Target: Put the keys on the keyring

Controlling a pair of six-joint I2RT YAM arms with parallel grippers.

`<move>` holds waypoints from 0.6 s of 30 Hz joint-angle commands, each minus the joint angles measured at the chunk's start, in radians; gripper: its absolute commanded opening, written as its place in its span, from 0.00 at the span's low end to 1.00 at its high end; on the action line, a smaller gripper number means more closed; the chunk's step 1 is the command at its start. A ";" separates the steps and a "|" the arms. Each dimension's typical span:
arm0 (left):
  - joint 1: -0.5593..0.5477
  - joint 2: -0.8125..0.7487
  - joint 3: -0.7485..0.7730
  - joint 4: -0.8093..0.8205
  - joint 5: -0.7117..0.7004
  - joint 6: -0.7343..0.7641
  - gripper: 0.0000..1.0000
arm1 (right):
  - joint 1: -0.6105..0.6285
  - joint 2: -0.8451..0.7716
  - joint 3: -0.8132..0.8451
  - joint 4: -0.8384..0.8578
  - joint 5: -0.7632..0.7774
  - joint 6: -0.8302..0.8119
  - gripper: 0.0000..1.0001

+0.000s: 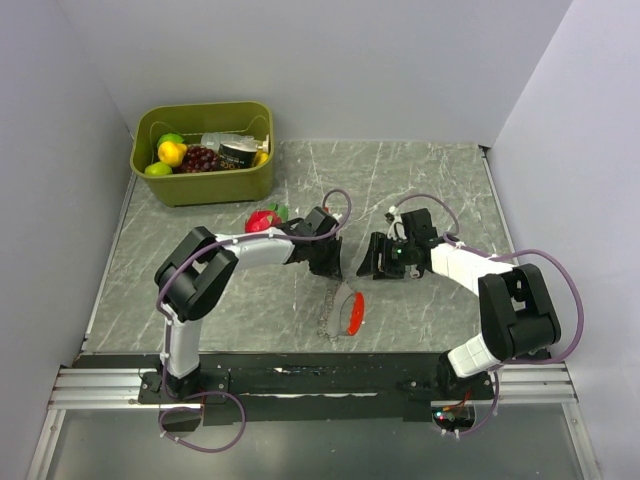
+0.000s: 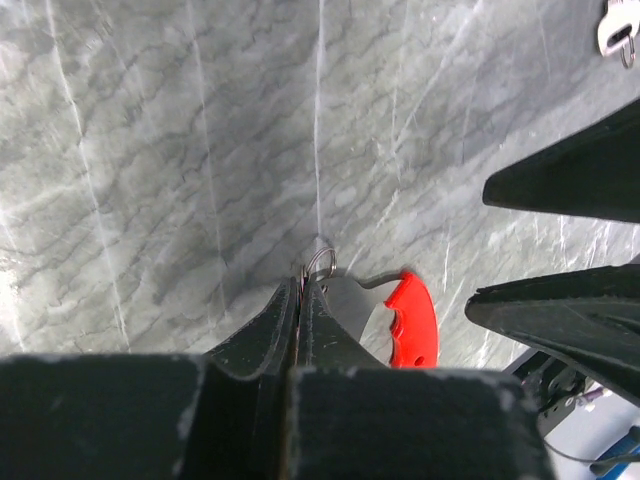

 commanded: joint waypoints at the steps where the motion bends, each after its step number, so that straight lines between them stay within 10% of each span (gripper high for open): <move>1: -0.005 -0.057 -0.042 0.036 0.021 0.044 0.01 | -0.003 -0.047 -0.012 0.067 -0.071 -0.032 0.66; 18: -0.005 -0.232 -0.182 0.211 0.131 0.102 0.01 | 0.000 -0.038 -0.035 0.239 -0.335 -0.066 0.64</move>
